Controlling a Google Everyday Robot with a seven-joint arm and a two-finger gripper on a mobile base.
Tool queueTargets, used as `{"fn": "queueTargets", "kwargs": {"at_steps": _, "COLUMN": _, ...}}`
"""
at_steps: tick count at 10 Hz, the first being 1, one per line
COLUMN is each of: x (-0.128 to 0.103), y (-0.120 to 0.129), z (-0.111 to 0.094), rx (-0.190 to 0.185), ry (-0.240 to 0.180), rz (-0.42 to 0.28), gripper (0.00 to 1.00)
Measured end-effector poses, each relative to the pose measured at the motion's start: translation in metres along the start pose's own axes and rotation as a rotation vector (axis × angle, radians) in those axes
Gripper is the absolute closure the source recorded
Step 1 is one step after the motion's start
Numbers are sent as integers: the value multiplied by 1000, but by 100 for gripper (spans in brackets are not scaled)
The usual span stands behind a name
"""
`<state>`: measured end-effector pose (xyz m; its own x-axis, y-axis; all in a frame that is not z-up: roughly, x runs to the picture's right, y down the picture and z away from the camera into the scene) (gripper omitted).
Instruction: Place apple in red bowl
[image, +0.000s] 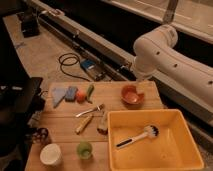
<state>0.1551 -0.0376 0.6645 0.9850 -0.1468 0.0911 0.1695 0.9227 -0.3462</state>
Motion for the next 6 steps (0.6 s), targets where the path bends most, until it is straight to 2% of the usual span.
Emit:
{"fn": "queueTargets", "kwargs": {"at_steps": 1, "x": -5, "y": -3, "z": 8, "rx": -2, "ry": -11, "rz": -24, "gripper": 27}}
{"fn": "queueTargets", "kwargs": {"at_steps": 3, "x": -36, "y": -8, "z": 17, "rx": -6, "ry": -45, "rz": -83, "gripper": 27}}
{"fn": "queueTargets", "kwargs": {"at_steps": 4, "x": -56, "y": -11, "z": 24, "rx": -11, "ry": -66, "rz": -106, "gripper": 27}}
{"fn": "queueTargets", "kwargs": {"at_steps": 6, "x": -113, "y": -20, "z": 39, "rx": -16, "ry": -121, "rz": -163, "gripper": 27}}
